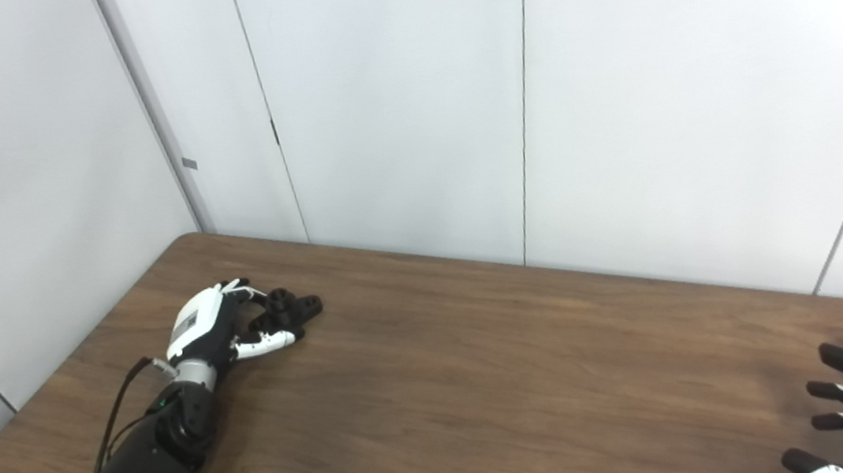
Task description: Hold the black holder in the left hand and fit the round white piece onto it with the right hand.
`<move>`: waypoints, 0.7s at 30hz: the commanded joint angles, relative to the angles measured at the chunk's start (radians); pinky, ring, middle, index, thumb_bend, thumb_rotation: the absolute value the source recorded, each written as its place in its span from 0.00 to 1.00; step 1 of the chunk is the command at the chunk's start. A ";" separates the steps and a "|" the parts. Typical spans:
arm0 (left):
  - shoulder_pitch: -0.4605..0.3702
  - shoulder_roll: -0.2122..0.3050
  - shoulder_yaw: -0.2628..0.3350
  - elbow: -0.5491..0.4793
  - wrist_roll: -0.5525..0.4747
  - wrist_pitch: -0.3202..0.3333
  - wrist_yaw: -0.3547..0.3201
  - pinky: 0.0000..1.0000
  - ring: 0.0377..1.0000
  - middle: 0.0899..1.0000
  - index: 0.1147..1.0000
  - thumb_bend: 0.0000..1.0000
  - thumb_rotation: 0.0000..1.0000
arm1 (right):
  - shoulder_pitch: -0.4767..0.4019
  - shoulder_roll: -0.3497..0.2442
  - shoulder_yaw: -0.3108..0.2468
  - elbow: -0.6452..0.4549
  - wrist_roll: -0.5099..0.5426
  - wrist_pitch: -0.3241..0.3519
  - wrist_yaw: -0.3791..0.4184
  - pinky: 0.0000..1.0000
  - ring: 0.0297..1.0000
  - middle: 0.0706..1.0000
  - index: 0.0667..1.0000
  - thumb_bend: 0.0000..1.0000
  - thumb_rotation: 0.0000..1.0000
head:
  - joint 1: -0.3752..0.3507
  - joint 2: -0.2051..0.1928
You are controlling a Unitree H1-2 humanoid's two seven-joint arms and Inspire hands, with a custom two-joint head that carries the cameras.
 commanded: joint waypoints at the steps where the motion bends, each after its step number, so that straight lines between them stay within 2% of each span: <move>1: 0.017 0.011 -0.027 0.049 0.034 0.064 -0.028 0.99 1.00 0.94 0.61 0.85 0.29 | -0.021 -0.027 -0.016 -0.043 0.008 -0.014 0.000 0.64 0.77 0.88 0.84 0.77 0.37 | -0.001 0.001; 8: 0.017 0.018 -0.041 0.061 0.051 0.068 -0.017 0.94 1.00 0.94 0.61 0.86 0.29 | -0.021 -0.029 -0.017 -0.048 0.000 -0.010 -0.004 0.61 0.75 0.86 0.83 0.78 0.36 | -0.001 0.005; 13: 0.026 0.021 -0.034 0.052 0.042 0.071 -0.024 0.94 1.00 0.94 0.60 0.85 0.27 | -0.019 -0.030 -0.018 -0.053 -0.006 -0.004 -0.011 0.63 0.76 0.85 0.82 0.78 0.35 | 0.001 0.009; 15: 0.030 0.020 -0.030 0.049 0.037 0.068 -0.024 0.96 1.00 0.93 0.55 0.84 0.23 | -0.019 -0.030 -0.019 -0.054 -0.003 0.001 -0.009 0.63 0.76 0.84 0.82 0.77 0.34 | 0.001 0.009; 16: 0.032 0.019 -0.026 0.050 0.033 0.061 -0.019 0.96 1.00 0.92 0.49 0.69 0.15 | -0.019 -0.030 -0.020 -0.054 -0.001 0.002 -0.008 0.63 0.76 0.85 0.82 0.77 0.33 | 0.001 0.009; 17: 0.033 0.017 -0.022 0.053 0.030 0.054 -0.013 0.97 1.00 0.91 0.45 0.59 0.10 | -0.019 -0.030 -0.020 -0.052 0.001 -0.001 -0.007 0.64 0.76 0.85 0.82 0.76 0.32 | 0.000 0.010; 21: 0.033 0.008 -0.014 0.071 0.024 0.033 0.016 0.96 0.97 0.86 0.42 0.53 0.06 | -0.021 -0.032 -0.022 -0.051 0.000 -0.003 -0.007 0.65 0.76 0.85 0.83 0.77 0.33 | 0.002 0.012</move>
